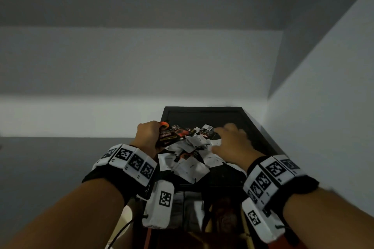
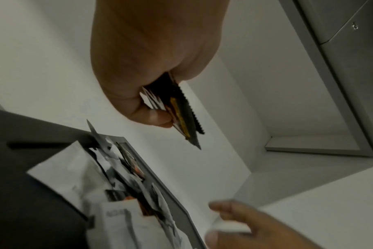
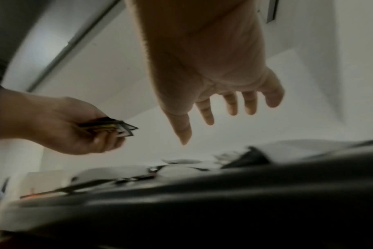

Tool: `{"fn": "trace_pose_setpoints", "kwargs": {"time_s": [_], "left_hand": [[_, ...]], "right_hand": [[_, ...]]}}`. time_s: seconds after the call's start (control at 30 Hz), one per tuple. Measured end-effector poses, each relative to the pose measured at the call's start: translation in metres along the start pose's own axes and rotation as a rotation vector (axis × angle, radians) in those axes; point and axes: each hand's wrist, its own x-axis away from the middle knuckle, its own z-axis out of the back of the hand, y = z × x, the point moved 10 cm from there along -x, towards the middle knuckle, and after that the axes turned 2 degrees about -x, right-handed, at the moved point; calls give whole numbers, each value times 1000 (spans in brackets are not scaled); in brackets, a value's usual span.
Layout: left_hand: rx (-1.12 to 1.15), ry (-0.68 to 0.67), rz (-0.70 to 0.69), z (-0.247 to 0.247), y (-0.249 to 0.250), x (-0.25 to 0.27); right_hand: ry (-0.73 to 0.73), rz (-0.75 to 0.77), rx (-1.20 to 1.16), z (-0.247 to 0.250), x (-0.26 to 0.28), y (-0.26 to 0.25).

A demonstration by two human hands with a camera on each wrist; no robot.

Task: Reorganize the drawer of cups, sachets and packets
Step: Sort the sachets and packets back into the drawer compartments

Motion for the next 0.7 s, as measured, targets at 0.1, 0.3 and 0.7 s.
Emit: {"fn": "trace_pose_setpoints", "kwargs": {"time_s": [0.1,0.3,0.7], "left_hand": [[-36,-76,-7,-7,-9,1],[-56,-58,-27,8,-18,5],[-359,-190,-135,2,-24,12]], "right_hand": [[-155,306,-19,-24,11,-66],[-355,339,281,-84,28,-89],[-106,404,77,-58,26,-65]]}}
